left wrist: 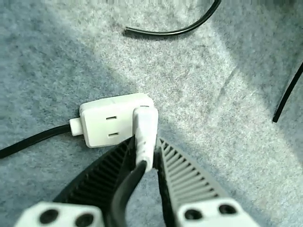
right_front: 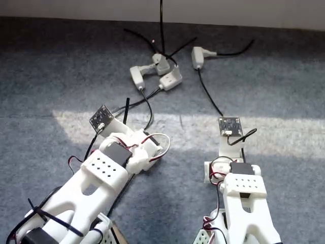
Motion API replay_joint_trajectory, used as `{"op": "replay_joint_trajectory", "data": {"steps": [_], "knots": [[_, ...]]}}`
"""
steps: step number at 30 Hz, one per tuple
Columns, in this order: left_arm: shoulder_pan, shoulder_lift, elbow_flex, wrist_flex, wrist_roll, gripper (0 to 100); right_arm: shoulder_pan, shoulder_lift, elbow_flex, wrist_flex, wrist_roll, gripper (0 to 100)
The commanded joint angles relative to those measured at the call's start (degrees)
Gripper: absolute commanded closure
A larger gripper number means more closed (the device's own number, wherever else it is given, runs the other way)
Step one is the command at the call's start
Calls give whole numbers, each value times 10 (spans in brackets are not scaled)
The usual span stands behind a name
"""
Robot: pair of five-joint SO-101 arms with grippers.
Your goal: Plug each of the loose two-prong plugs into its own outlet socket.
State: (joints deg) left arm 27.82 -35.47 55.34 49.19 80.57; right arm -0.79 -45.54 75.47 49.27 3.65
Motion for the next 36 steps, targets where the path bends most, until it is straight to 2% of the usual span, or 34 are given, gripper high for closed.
{"op": "replay_joint_trajectory", "data": {"steps": [1,6,15,25,27,32,36], "knots": [[7,1,0,-18,4,992,4,-9,-1,-9,-5,989],[36,1,0,-19,5,992,4,-9,-1,-9,-5,989],[9,7,11,-22,7,992,4,-8,-1,-9,-5,989],[-4,138,-44,-41,4,992,4,-7,-1,-9,-5,989],[-4,148,-60,-13,4,992,4,-7,-1,-9,-5,989],[-5,129,-110,114,7,993,4,-7,-1,-9,-5,989],[-7,107,-116,143,7,993,4,-7,-1,-9,-4,989]]}}
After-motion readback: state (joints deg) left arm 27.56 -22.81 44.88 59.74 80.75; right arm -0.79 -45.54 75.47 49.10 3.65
